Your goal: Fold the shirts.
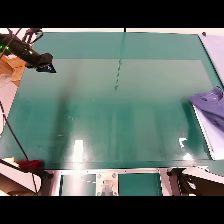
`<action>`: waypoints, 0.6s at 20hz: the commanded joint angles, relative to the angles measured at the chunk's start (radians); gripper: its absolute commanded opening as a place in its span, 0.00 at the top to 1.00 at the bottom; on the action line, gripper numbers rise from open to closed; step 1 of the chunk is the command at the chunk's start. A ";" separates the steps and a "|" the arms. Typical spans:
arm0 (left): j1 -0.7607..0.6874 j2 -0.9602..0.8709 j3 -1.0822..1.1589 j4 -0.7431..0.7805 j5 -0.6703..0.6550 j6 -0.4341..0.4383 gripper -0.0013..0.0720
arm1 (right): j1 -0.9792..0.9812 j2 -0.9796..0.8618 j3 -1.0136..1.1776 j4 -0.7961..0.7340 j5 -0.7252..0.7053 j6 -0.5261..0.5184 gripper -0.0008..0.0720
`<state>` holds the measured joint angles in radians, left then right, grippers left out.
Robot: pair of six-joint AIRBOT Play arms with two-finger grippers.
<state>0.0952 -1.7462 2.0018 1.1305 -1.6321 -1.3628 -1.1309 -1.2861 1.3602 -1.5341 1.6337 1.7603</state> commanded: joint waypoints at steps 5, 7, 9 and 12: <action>0.001 0.001 0.000 -0.013 0.009 0.002 0.95 | 0.000 0.008 -0.342 -0.206 -0.214 0.005 0.49; 0.001 0.001 0.000 -0.019 0.032 0.002 0.95 | 0.002 0.005 -0.321 -0.200 -0.193 0.006 0.11; 0.001 0.002 0.006 -0.042 0.051 -0.001 0.95 | 0.029 0.005 -0.232 -0.146 -0.143 0.006 0.11; 0.001 0.037 0.008 -0.044 0.073 -0.053 0.95 | 0.167 0.005 -0.030 -0.017 -0.106 0.006 0.12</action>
<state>0.0952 -1.7309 2.0068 1.0966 -1.5875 -1.3758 -1.0515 -1.2804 1.2022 -1.6497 1.4971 1.7664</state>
